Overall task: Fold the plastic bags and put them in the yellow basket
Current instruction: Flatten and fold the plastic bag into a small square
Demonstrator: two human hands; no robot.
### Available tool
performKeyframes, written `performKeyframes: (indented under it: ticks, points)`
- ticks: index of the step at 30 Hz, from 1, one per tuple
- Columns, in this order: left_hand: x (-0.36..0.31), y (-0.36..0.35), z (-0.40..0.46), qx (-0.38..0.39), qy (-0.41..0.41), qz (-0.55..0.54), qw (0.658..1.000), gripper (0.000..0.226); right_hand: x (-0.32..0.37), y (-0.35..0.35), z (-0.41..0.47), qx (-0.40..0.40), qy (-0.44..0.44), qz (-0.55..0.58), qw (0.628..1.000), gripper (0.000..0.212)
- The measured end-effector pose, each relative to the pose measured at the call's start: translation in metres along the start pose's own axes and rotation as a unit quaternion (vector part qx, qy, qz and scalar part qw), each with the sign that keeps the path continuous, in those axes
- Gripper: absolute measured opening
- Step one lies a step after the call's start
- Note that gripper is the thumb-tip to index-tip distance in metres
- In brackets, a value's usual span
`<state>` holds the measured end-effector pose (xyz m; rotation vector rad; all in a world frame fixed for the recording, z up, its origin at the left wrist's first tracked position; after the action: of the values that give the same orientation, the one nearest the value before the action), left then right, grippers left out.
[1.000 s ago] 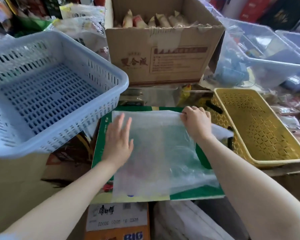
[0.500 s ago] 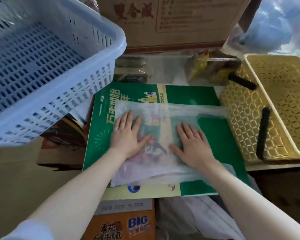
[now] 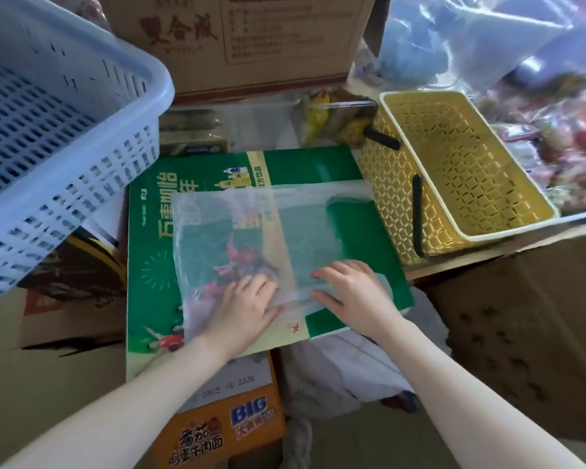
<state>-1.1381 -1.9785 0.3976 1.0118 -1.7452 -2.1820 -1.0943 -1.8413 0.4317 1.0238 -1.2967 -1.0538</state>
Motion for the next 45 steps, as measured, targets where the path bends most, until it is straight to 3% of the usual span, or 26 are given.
performKeyframes:
  ticks: [2,4,7,9,12,16,17,21,23,25,27,29,30,35,38,41,43,45]
  points:
    - [0.018,0.004,-0.011,-0.008,0.037,-0.011,0.999,0.029,0.017,-0.006,0.002,-0.022,0.024,-0.019,0.999,0.037]
    - [0.032,0.008,-0.023,-0.013,0.038,-0.017,0.999,0.034,0.036,-0.016,0.003,-0.043,0.045,-0.047,0.997,0.033]
    - [0.046,0.023,-0.043,-0.042,0.037,-0.042,0.998,0.020,0.061,-0.030,0.001,-0.066,0.057,-0.109,0.990,0.014]
    - [0.060,0.040,-0.057,-0.073,0.046,-0.041,0.995,0.007,0.060,-0.033,-0.002,-0.060,0.016,-0.143,0.988,0.012]
    - [0.085,0.063,-0.070,-0.113,0.062,-0.045,0.991,0.025,0.033,-0.022,-0.015,-0.053,-0.083,-0.165,0.981,0.017]
    - [0.100,0.059,-0.077,-0.088,0.086,-0.004,0.992,0.006,-0.019,-0.002,-0.050,-0.067,-0.280,-0.014,0.957,0.010]
    - [0.094,0.055,-0.076,-0.079,0.094,-0.002,0.992,0.011,-0.025,-0.001,-0.055,-0.066,-0.316,0.051,0.945,0.013]
    - [0.041,0.038,-0.056,-0.075,0.042,-0.028,0.996,0.032,-0.021,-0.007,-0.059,-0.058,-0.378,0.379,0.843,0.024]
    - [0.030,0.029,-0.047,-0.082,0.033,-0.036,0.995,0.031,-0.021,-0.002,-0.062,-0.069,-0.388,0.396,0.829,0.034]
    - [0.032,0.021,-0.046,-0.086,0.039,-0.039,0.995,0.033,-0.034,0.009,-0.069,-0.091,-0.392,0.353,0.845,0.046]
    - [0.037,0.018,-0.049,-0.088,0.043,-0.021,0.995,0.030,-0.048,0.023,-0.075,-0.100,-0.370,0.253,0.888,0.050]
    - [0.043,0.018,-0.051,-0.098,0.056,-0.020,0.993,0.032,-0.049,0.036,-0.068,-0.063,-0.284,0.075,0.954,0.048]
    - [0.046,0.019,-0.051,-0.104,0.067,-0.029,0.992,0.035,-0.048,0.036,-0.064,-0.035,-0.245,0.003,0.969,0.047]
    - [0.048,0.021,-0.058,-0.088,0.080,-0.009,0.993,0.041,-0.055,0.016,-0.065,0.088,-0.268,-0.147,0.948,0.062]
    - [0.055,0.018,-0.070,-0.080,0.084,0.051,0.992,0.046,-0.006,-0.001,-0.055,0.016,-0.117,-0.194,0.974,0.067]
    - [0.059,0.023,-0.077,-0.122,0.078,0.085,0.986,0.035,0.062,-0.024,-0.039,-0.057,0.055,-0.172,0.982,0.050]
    - [0.053,0.028,-0.081,-0.153,0.025,0.145,0.977,0.020,0.090,-0.032,-0.025,-0.096,0.106,-0.167,0.975,0.038]
    - [0.056,0.032,-0.086,-0.165,0.007,0.147,0.975,0.020,0.097,-0.034,-0.013,-0.104,0.100,-0.170,0.975,0.026]
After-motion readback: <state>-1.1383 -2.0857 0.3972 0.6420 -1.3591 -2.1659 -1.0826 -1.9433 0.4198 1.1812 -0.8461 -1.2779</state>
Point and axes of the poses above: each hand's wrist, its own z-axis towards the middle knuckle, its own y-axis out of the back of the hand, x = y × z, the point moved 8 cm from there along z, towards the middle knuckle, and after that the axes turned 1 degree about -z, right-handed, at the moved point
